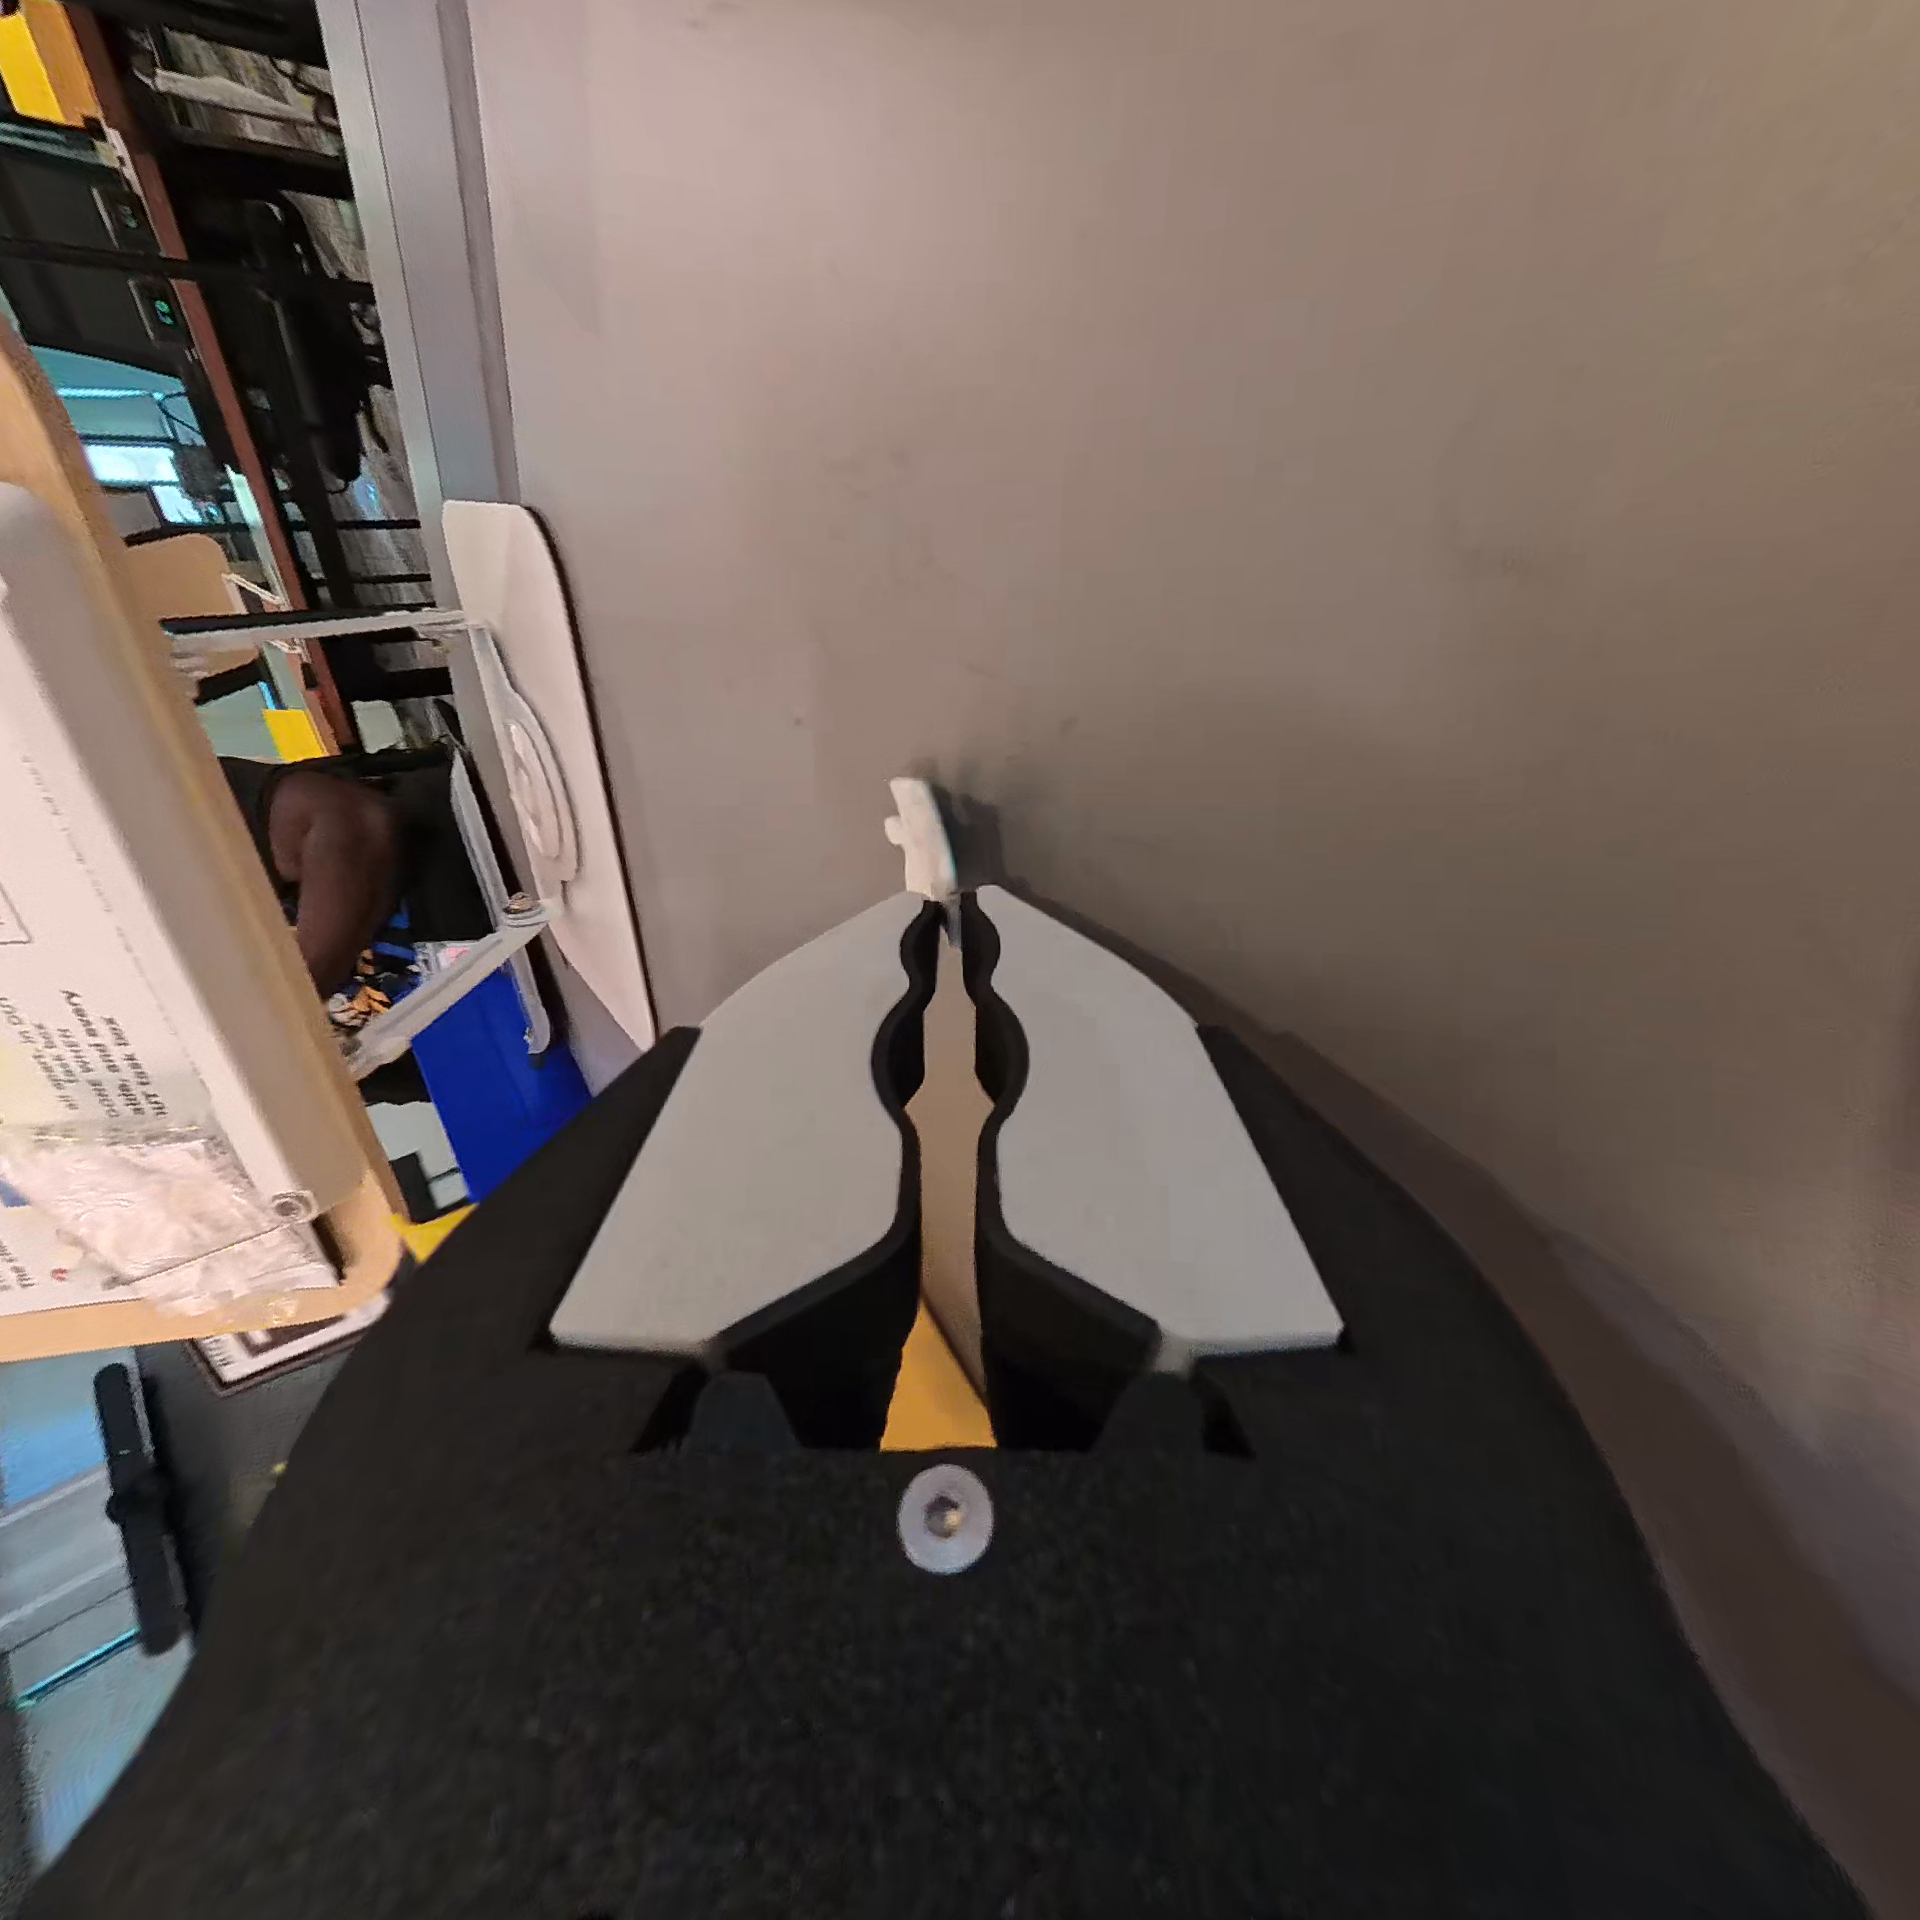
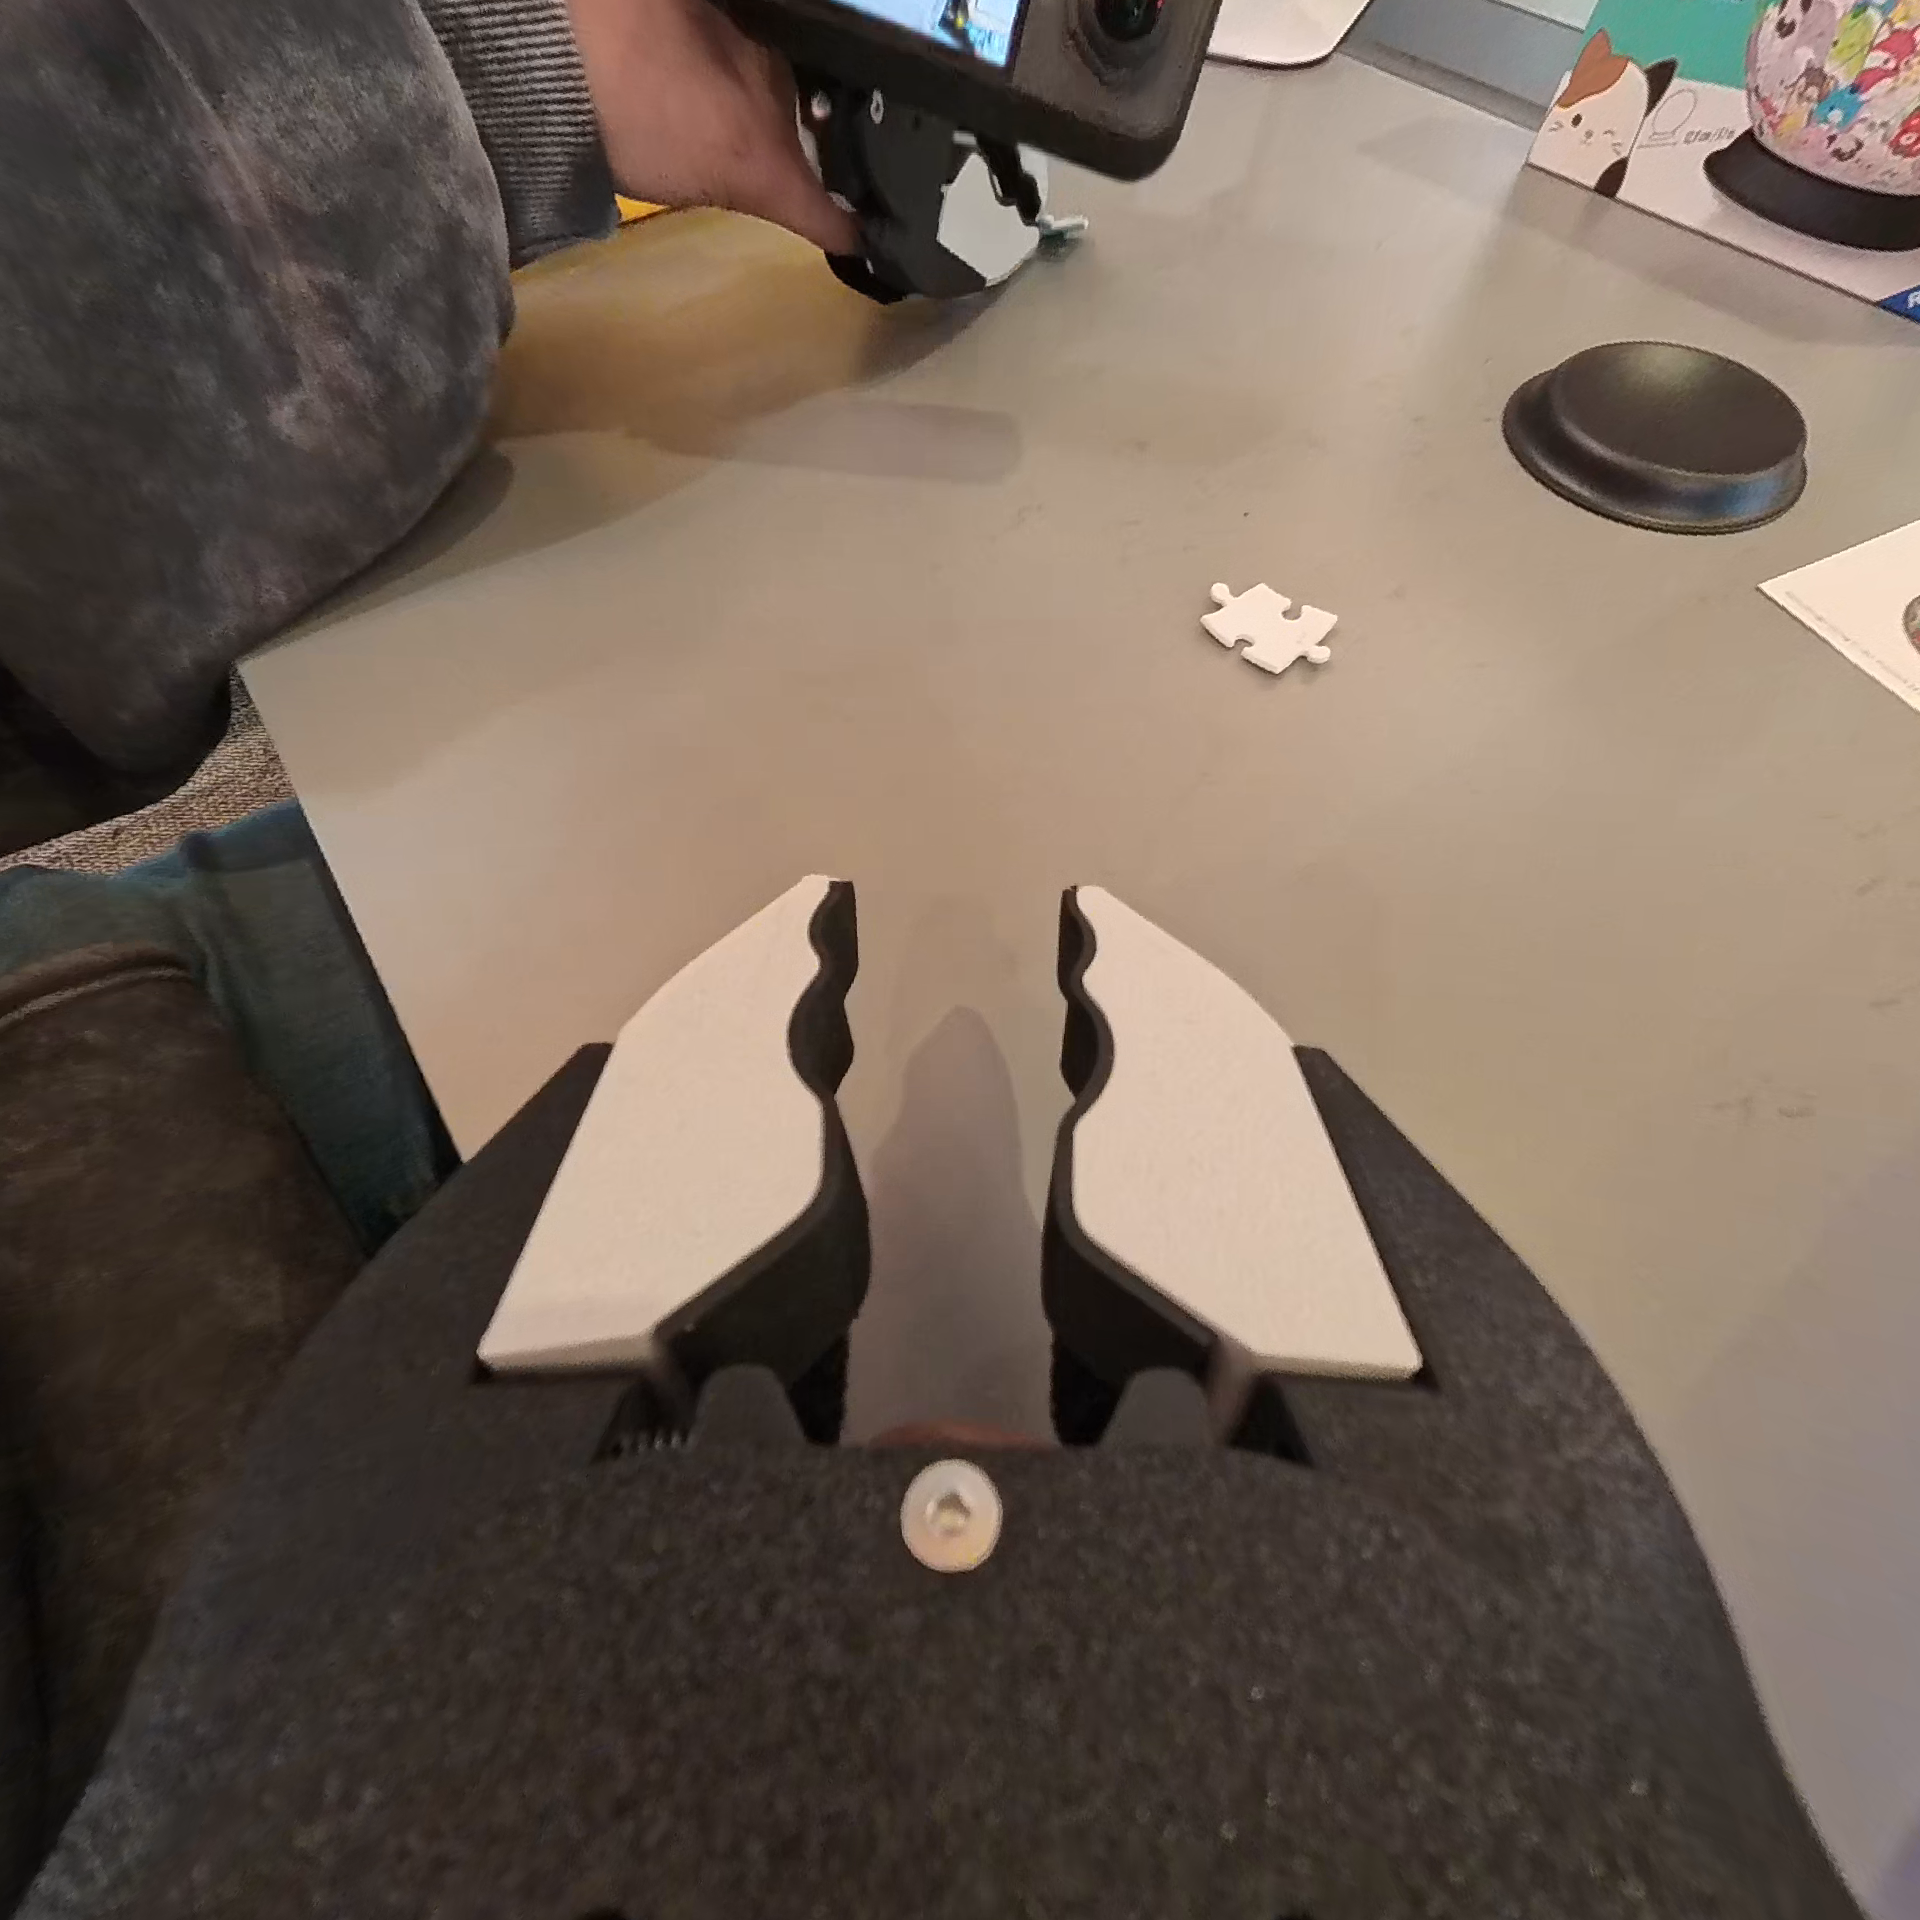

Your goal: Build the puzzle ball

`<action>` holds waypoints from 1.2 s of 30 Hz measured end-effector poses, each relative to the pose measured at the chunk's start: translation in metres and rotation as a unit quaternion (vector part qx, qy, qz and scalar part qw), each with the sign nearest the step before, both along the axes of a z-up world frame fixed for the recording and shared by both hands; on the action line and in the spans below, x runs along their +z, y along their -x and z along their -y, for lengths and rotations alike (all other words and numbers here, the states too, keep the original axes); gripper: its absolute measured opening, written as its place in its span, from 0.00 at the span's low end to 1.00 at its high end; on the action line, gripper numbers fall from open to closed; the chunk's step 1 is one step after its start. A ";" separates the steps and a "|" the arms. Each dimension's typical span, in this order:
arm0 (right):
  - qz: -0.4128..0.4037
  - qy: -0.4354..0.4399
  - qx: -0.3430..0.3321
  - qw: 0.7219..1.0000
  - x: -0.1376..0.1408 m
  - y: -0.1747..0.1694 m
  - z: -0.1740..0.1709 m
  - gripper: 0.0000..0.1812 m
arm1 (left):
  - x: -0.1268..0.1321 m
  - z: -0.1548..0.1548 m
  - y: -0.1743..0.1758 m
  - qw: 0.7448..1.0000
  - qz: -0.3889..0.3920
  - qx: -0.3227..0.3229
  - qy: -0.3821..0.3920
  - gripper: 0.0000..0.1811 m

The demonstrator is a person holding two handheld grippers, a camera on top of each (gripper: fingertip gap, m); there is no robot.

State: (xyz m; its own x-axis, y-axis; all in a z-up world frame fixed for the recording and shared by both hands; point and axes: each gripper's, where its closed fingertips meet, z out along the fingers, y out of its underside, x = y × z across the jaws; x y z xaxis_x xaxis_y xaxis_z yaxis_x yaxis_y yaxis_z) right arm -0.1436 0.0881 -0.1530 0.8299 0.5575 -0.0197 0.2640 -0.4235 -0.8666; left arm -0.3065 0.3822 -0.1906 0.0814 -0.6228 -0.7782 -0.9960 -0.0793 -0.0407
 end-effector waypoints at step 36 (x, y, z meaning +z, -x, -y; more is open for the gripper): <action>-0.015 0.020 -0.001 1.000 -0.003 0.001 -0.005 0.21 | 0.006 0.059 0.272 0.859 0.307 0.337 0.234 0.19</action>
